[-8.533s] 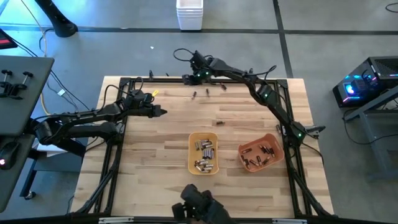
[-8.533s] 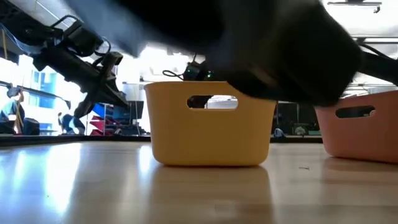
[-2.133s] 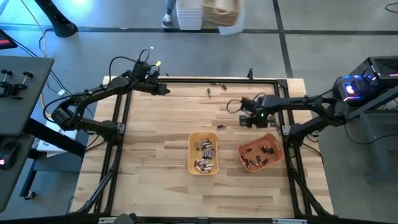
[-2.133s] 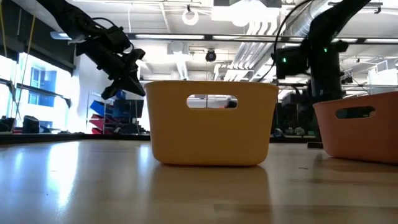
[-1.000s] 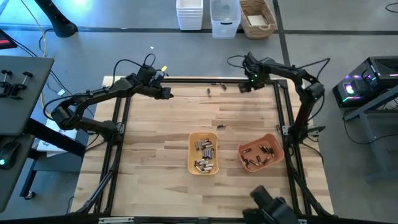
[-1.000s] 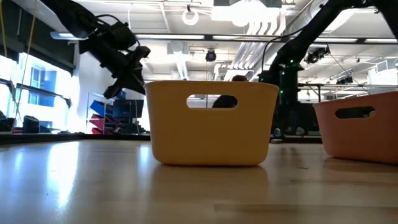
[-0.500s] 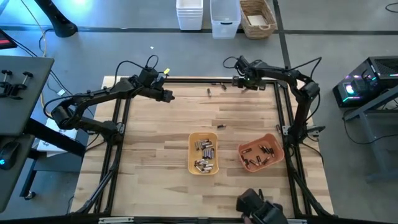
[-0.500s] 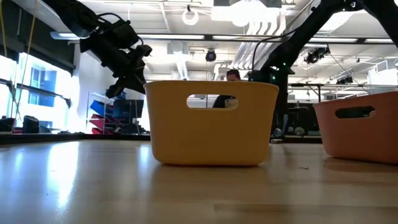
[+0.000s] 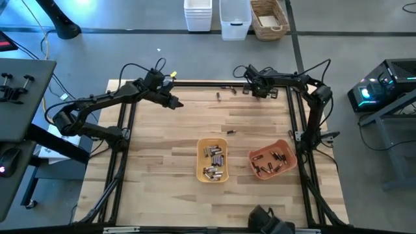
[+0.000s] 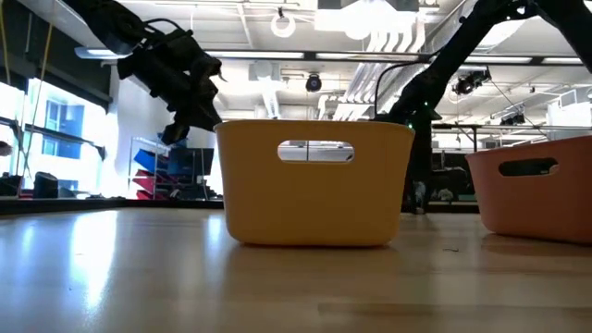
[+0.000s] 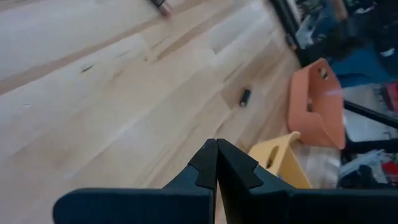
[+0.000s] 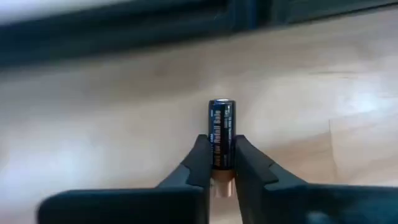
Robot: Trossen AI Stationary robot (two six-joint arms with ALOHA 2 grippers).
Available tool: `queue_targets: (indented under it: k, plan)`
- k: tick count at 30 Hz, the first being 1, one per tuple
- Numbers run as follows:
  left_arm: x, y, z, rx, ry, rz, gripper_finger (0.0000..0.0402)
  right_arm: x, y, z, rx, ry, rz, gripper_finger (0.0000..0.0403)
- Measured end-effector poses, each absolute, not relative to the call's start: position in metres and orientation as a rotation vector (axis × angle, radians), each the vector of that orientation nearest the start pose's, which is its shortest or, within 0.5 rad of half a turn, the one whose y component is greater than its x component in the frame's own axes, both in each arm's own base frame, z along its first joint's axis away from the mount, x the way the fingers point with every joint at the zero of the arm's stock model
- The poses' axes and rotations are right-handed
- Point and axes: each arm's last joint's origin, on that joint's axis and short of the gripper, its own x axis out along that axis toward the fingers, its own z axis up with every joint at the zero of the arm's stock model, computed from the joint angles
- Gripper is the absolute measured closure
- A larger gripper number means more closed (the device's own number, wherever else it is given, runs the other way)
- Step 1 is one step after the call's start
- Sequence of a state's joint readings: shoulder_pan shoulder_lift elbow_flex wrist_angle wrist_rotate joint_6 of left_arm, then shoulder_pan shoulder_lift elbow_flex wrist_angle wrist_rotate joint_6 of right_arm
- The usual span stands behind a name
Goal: Sort batteries
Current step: Put the black battery into the yellow bin, then put the black battery into the orange bin
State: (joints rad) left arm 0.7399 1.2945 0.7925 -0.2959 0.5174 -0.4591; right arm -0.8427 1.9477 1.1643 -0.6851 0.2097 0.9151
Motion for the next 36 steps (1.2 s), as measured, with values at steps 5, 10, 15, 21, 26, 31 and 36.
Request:
queue_targets:
  k: [5, 10, 15, 21, 26, 31, 36]
  plan:
    - [0.181, 0.168, 0.244, -0.896, 0.501, 0.386, 0.0401, 0.227, -0.232, 0.141, 1.070, 1.199, -1.322, 0.0378]
    - [0.156, 0.170, 0.269, -0.838, 0.369, 0.445, 0.0402, 0.247, -0.184, 0.198, 0.998, 1.133, -1.039, 0.0383]
    - [0.147, 0.170, 0.278, -0.789, 0.321, 0.463, 0.0402, 0.281, -0.106, 0.242, 0.988, 0.995, -0.662, 0.0383]
    - [0.153, 0.176, 0.269, -0.818, 0.348, 0.467, 0.0402, 0.324, -0.014, 0.245, 0.984, 0.970, -0.260, 0.0383]
    - [0.158, 0.182, 0.259, -0.871, 0.377, 0.469, 0.0402, 0.349, 0.017, 0.221, 0.956, 0.958, -0.186, 0.0370]
    - [0.163, 0.185, 0.253, -0.902, 0.396, 0.431, 0.0402, 0.366, 0.026, 0.194, 0.995, 1.009, -0.073, 0.0263]
    - [0.165, 0.184, 0.251, -0.909, 0.410, 0.390, 0.0402, 0.365, 0.009, 0.214, 0.903, 1.074, -0.038, 0.0177]
